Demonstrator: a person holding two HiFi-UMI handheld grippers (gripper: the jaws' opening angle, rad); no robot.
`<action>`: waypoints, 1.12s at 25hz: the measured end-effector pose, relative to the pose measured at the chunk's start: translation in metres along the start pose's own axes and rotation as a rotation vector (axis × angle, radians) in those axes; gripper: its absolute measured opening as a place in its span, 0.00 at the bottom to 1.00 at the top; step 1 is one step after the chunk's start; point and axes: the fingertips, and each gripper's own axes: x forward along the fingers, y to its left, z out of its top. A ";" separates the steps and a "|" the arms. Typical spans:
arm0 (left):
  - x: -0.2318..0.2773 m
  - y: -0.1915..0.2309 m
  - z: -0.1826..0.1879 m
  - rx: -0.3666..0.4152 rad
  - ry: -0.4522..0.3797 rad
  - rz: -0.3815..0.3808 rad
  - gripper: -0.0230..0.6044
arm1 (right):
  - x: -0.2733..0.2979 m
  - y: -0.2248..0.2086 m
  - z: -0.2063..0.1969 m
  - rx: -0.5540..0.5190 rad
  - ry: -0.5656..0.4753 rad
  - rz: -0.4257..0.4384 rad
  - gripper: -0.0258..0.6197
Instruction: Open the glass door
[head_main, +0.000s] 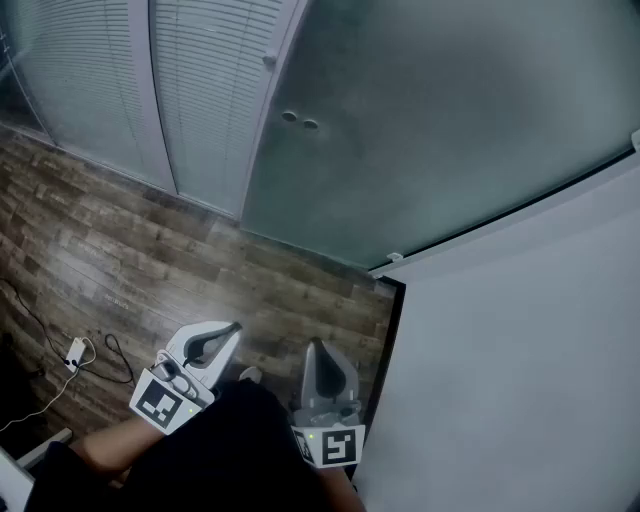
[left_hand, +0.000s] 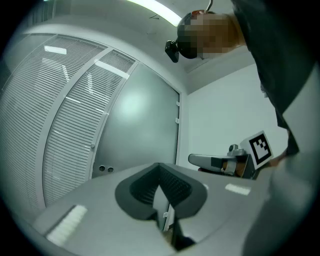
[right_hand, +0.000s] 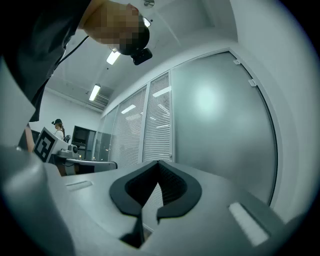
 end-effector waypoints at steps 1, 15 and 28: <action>0.002 -0.001 0.000 -0.001 -0.002 -0.001 0.04 | -0.001 -0.002 -0.001 0.001 0.001 0.000 0.04; -0.007 -0.003 -0.008 0.037 0.036 0.161 0.04 | -0.045 -0.051 -0.019 0.083 -0.004 0.008 0.04; 0.006 -0.009 -0.020 0.066 0.019 0.245 0.04 | -0.058 -0.079 -0.040 0.089 -0.012 0.027 0.04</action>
